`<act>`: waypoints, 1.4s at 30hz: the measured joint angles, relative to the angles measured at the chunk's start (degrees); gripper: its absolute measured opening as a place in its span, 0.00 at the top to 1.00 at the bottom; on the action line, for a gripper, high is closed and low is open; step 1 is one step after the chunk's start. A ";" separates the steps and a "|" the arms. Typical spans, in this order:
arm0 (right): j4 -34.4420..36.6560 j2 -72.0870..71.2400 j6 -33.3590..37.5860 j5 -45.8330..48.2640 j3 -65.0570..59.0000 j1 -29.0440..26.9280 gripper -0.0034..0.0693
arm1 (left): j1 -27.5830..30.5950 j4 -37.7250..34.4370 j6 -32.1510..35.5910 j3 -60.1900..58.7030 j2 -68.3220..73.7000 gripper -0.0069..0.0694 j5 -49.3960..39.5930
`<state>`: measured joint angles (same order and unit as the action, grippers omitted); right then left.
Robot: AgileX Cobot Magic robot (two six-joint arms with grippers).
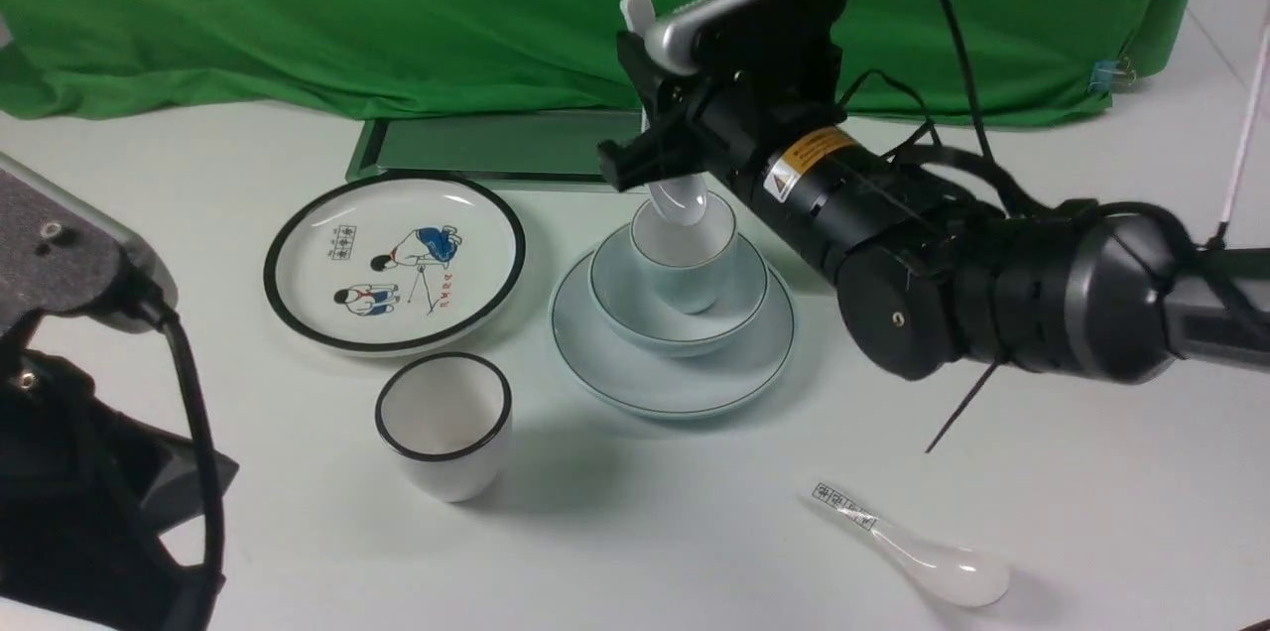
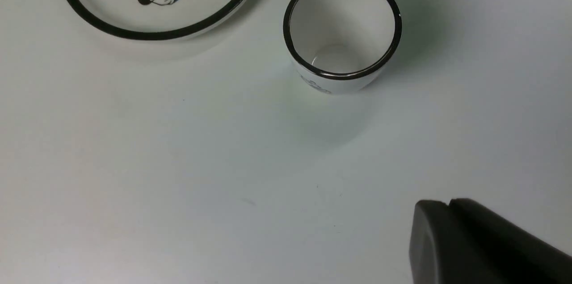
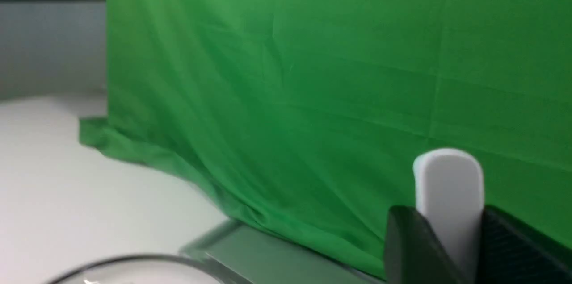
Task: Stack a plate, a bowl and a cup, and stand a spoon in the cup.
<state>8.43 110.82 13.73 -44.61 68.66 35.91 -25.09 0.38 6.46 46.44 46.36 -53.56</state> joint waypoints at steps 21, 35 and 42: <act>0.27 7.91 2.66 -3.30 0.00 0.00 0.61 | 0.00 1.29 0.50 0.00 0.00 0.96 1.90; 0.27 -14.16 3.80 35.28 0.00 0.00 0.76 | 0.00 6.06 -3.60 -3.87 -15.03 0.96 4.91; 0.27 -31.45 4.51 44.01 -2.79 0.00 0.94 | 0.00 6.00 -6.46 -16.93 -31.51 0.96 14.53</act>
<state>8.70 79.37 18.24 -0.60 65.87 35.91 -25.09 6.38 0.00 29.50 14.85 -39.02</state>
